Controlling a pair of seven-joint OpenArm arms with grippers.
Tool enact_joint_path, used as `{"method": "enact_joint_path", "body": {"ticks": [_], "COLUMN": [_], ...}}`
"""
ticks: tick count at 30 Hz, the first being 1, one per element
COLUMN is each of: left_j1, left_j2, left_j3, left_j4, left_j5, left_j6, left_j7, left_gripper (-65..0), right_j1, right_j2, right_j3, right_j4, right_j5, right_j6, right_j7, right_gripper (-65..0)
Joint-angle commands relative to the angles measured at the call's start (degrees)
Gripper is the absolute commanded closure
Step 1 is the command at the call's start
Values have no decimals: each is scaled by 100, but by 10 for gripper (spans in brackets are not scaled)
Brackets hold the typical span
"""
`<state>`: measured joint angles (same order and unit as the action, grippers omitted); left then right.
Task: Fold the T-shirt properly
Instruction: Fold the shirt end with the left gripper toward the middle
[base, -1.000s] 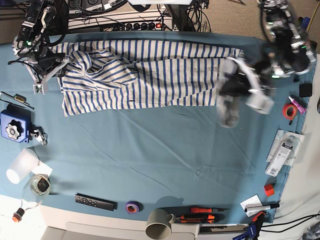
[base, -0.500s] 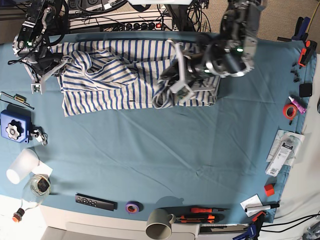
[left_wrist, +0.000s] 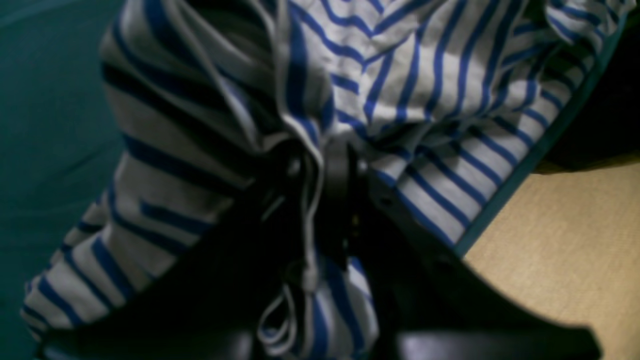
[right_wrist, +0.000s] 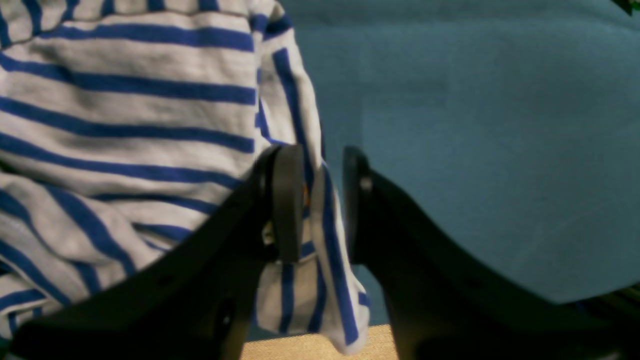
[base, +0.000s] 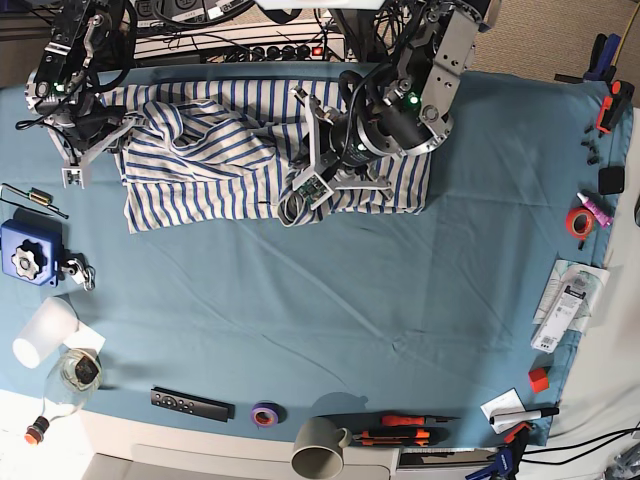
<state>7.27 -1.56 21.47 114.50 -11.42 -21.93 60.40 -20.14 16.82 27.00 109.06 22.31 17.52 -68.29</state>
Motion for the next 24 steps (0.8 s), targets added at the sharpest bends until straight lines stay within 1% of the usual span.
{"method": "enact_joint_path", "body": {"ticks": [1, 3, 4, 5, 8, 10, 12, 13, 14, 17, 19, 21, 23, 24], "left_j1": [-59, -44, -44, -44, -46, -42, -42, -42, -42, -44, -42, -20, 63, 114], "left_j2": [61, 61, 61, 61, 63, 63, 61, 61, 61, 57, 50, -17, -157, -229], "left_j3": [15, 15, 15, 15, 15, 15, 9, 9, 9, 9, 9, 9, 9, 9], "left_j4": [90, 90, 90, 92, 229, 417, 562, 614, 654, 721, 726, 726, 728, 730], "left_j5": [-170, -485, -697, -922, -1567, -1738, -1698, -1556, -1320, -269, 422, 927, 1270, 1416], "left_j6": [-122, -146, -146, -146, -155, -264, -363, -334, -234, 313, 584, 813, 986, 1056], "left_j7": [-131, -131, -127, -107, 70, 136, 136, 131, 131, 188, 365, 527, 525, 544], "left_gripper": [-103, -234, -272, -281, -281, -281, -279, -279, -273, -178, -108, -50, -22, -20], "right_j1": [28, 28, 28, 28, 28, 28, 31, 28, 28, 28, 28, 28, 31, 31], "right_j2": [83, 83, 83, 83, 83, 83, 83, 83, 83, 83, 83, 83, 83, 83], "right_j3": [46, 46, 46, 46, 46, 46, 46, 46, 46, 46, 46, 46, 46, 46], "right_j4": [74, 74, 74, 74, 74, 74, 74, 74, 74, 74, 74, 74, 74, 74], "right_j5": [-13, -13, -13, -13, -13, -37, -98, -120, -140, -138, -138, -138, -138, -136], "right_j6": [-24, -24, -24, -24, -24, -24, -24, -24, -24, -24, -24, -24, -24, -24], "right_j7": [109, 111, 118, 131, 142, 179, 205, 212, 212, 212, 227, 236, 249, 269], "right_gripper": [-145, -145, -145, -145, -145, -145, -145, -145, -145, -145, -145, -145, -145, -145]}}
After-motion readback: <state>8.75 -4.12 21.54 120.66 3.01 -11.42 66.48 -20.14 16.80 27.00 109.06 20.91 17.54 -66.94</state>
